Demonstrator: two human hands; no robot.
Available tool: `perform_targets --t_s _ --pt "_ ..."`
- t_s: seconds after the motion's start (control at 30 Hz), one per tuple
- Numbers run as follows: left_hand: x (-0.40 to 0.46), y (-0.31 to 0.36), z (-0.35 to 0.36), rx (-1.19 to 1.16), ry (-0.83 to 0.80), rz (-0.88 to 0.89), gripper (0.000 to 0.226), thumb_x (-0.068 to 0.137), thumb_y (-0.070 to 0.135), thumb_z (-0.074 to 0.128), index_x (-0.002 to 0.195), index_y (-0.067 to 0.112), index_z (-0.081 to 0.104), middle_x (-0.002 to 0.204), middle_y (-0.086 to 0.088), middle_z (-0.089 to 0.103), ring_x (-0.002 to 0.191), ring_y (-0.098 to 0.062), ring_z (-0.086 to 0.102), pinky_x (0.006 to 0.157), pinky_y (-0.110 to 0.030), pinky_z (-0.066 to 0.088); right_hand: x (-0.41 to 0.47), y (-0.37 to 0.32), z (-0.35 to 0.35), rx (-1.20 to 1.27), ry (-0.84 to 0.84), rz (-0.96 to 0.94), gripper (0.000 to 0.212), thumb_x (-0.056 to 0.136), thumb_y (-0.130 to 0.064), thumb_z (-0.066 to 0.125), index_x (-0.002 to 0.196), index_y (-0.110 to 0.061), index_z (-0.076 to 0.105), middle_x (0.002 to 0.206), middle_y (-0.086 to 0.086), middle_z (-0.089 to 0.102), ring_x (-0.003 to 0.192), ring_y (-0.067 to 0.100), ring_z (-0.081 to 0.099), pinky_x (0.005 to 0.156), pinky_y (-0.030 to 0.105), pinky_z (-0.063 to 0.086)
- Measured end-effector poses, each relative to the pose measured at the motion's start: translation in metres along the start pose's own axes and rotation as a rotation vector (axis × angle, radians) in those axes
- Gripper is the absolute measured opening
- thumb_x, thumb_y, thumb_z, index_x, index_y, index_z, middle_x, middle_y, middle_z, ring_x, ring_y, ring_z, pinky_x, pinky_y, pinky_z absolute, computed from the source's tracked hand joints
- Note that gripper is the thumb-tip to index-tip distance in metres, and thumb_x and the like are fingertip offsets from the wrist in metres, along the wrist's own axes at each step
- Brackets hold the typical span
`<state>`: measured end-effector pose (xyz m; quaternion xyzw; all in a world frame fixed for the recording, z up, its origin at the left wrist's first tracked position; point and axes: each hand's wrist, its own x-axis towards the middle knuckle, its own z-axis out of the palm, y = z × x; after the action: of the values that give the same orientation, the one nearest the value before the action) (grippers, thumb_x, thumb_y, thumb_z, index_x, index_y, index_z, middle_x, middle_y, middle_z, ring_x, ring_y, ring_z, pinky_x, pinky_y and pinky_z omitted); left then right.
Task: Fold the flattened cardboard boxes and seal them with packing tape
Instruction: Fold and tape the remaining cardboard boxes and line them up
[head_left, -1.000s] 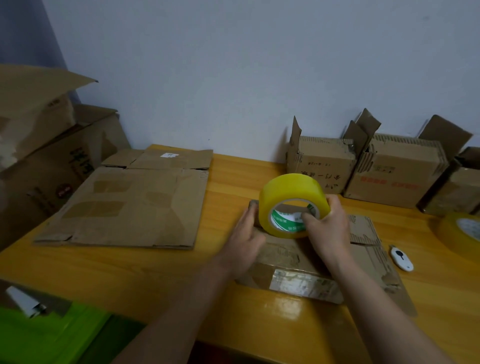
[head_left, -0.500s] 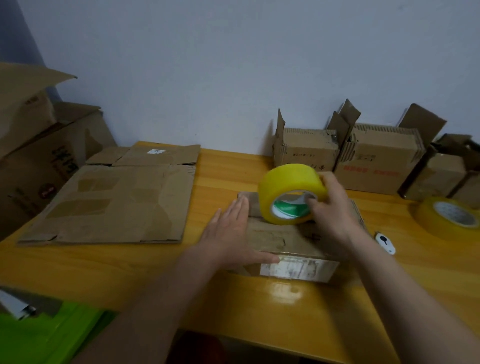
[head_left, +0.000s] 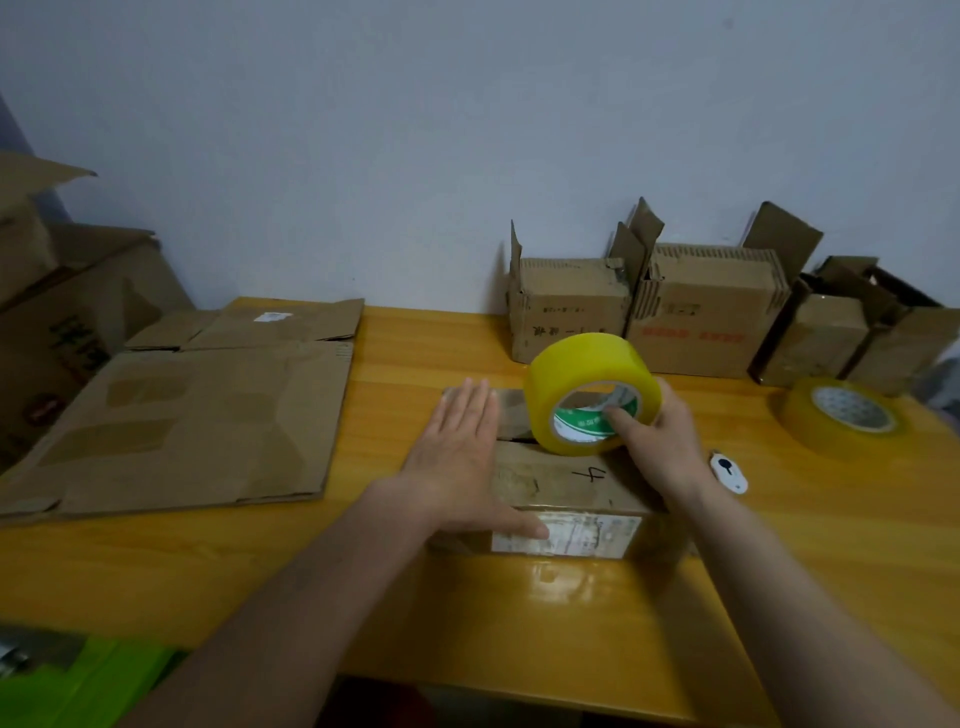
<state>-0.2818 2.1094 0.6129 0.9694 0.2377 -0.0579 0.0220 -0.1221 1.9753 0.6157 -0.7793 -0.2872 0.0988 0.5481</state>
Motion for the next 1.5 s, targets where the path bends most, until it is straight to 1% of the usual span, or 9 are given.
perform_targets --t_s 0.13,0.3,0.4,0.53,0.73,0.9,1.17,1.27,1.5 --pt "0.002 0.0 0.008 -0.013 0.012 0.01 0.139 0.062 0.092 0.043 0.148 0.006 -0.025 0.156 -0.011 -0.03 0.144 -0.023 -0.025 0.12 -0.038 -0.01 0.0 0.001 0.005 -0.089 0.039 0.005 0.022 0.088 -0.021 0.065 0.088 -0.035 0.047 0.105 0.008 0.059 0.098 0.025 0.057 0.086 0.048 0.05" --pt "0.002 0.001 0.007 -0.005 0.003 0.012 0.138 0.063 0.092 0.041 0.148 0.005 -0.024 0.156 -0.012 -0.028 0.145 -0.024 -0.024 0.119 -0.036 -0.012 -0.001 -0.008 0.002 -0.087 0.02 -0.032 0.022 0.093 -0.016 0.059 0.107 -0.023 0.043 0.094 -0.003 0.054 0.097 0.024 0.055 0.081 0.043 0.049" --pt "0.001 -0.002 0.008 -0.024 0.004 0.011 0.138 0.062 0.093 0.041 0.148 0.005 -0.023 0.157 -0.011 -0.027 0.145 -0.023 -0.023 0.119 -0.036 -0.011 0.001 -0.017 -0.013 -0.187 -0.003 -0.074 0.037 0.093 -0.009 0.055 0.125 -0.019 0.039 0.098 -0.004 0.053 0.098 0.022 0.053 0.084 0.044 0.049" --pt "0.002 -0.001 0.008 -0.03 0.001 0.013 0.138 0.062 0.092 0.042 0.148 0.005 -0.022 0.157 -0.01 -0.026 0.146 -0.023 -0.022 0.119 -0.036 -0.011 0.011 -0.013 -0.046 -0.255 0.227 -0.028 0.054 0.086 0.002 0.057 0.133 -0.016 0.038 0.116 0.008 0.055 0.11 0.03 0.053 0.085 0.044 0.048" --pt "0.005 0.0 0.002 -0.033 -0.077 0.024 0.14 0.06 0.091 0.048 0.148 0.009 -0.024 0.156 -0.011 -0.029 0.143 -0.026 -0.027 0.12 -0.042 -0.011 0.013 0.012 -0.042 -0.032 0.277 0.103 0.024 0.086 -0.001 0.062 0.107 -0.011 0.058 0.102 0.01 0.061 0.097 0.027 0.058 0.076 0.035 0.046" --pt "0.01 0.018 -0.001 0.001 -0.107 -0.045 0.142 0.059 0.093 0.046 0.149 0.005 -0.02 0.154 -0.02 -0.029 0.141 -0.035 -0.03 0.119 -0.049 -0.011 0.011 0.02 -0.038 0.088 0.286 0.093 0.012 0.09 -0.011 0.063 0.1 -0.014 0.057 0.098 0.009 0.062 0.093 0.024 0.059 0.077 0.036 0.048" --pt "0.011 0.019 0.006 0.038 -0.084 -0.059 0.143 0.057 0.096 0.04 0.147 0.006 -0.024 0.153 -0.02 -0.031 0.141 -0.034 -0.031 0.119 -0.049 -0.011 0.012 0.009 -0.05 -0.147 0.222 -0.065 0.031 0.088 0.002 0.055 0.109 -0.017 0.044 0.088 -0.006 0.045 0.087 0.015 0.047 0.062 0.029 0.039" --pt "0.011 0.018 0.006 0.038 -0.077 -0.059 0.142 0.057 0.096 0.039 0.148 0.006 -0.023 0.154 -0.02 -0.031 0.141 -0.034 -0.031 0.119 -0.049 -0.012 0.013 0.007 -0.053 -0.191 0.223 -0.067 0.034 0.089 0.001 0.054 0.119 -0.012 0.044 0.092 -0.004 0.047 0.087 0.016 0.047 0.068 0.03 0.037" --pt "0.012 0.02 0.006 0.023 -0.076 -0.056 0.142 0.058 0.095 0.041 0.146 0.007 -0.026 0.153 -0.018 -0.032 0.141 -0.033 -0.032 0.119 -0.047 -0.013 0.018 0.012 -0.098 -0.418 0.339 -0.111 0.039 0.087 0.001 0.054 0.123 -0.011 0.046 0.115 0.017 0.057 0.105 0.038 0.054 0.08 0.052 0.049"
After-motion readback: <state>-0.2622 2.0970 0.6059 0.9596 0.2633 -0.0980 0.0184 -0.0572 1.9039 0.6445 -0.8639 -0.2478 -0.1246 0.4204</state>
